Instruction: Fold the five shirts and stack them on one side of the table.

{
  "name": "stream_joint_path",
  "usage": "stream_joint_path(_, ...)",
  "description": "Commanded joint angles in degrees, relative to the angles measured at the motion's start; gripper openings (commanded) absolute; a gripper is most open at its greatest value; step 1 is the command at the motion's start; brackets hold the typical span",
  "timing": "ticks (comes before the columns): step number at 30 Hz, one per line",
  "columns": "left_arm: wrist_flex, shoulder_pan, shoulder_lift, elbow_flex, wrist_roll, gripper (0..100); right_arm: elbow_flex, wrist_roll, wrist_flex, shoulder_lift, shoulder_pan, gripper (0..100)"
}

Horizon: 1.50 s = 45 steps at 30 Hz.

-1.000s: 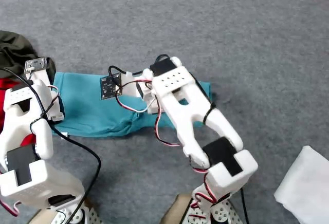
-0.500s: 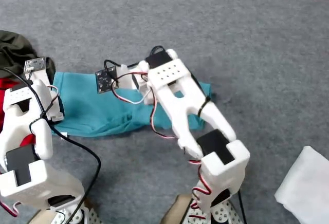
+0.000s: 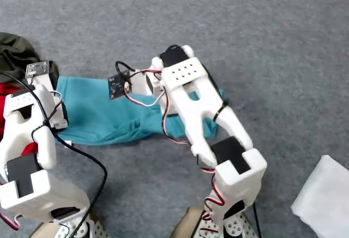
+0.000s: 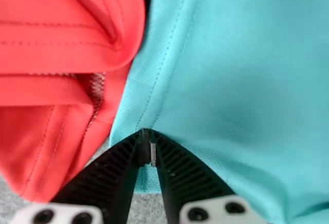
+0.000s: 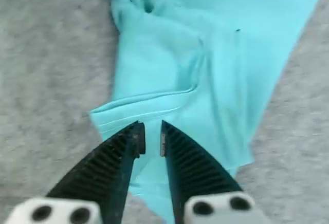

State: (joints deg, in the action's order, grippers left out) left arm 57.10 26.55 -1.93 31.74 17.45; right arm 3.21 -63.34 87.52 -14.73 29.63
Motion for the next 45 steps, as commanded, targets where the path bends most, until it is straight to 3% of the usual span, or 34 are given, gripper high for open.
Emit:
stream_joint_path(1,-0.70,-0.53,2.15,-0.09,-0.26,2,-6.81,0.70,-0.62,7.78,-0.04,4.8)
stream_joint_path(9,-0.70,-0.53,2.15,-0.09,-0.35,2,-32.40,4.66,-15.56,21.05,0.48,0.8)
stream_joint_path(18,-0.70,-0.53,2.15,-0.09,-0.44,2,-34.86,7.65,-23.74,15.34,-1.54,0.8)
stream_joint_path(24,-0.79,-0.53,2.15,-0.09,-0.44,2,-28.18,8.97,-25.32,10.33,-6.73,0.8)
stream_joint_path(32,-0.79,-0.53,2.15,-0.09,-0.44,2,-17.45,8.97,-25.76,9.19,-7.34,0.9)
stream_joint_path(39,-0.79,-0.53,2.15,-0.09,-0.44,2,-3.30,8.97,-26.73,-1.19,-10.51,1.2)
stream_joint_path(45,-0.79,-0.53,2.15,-0.09,-0.44,2,6.37,9.23,-17.85,-2.59,-12.35,0.9)
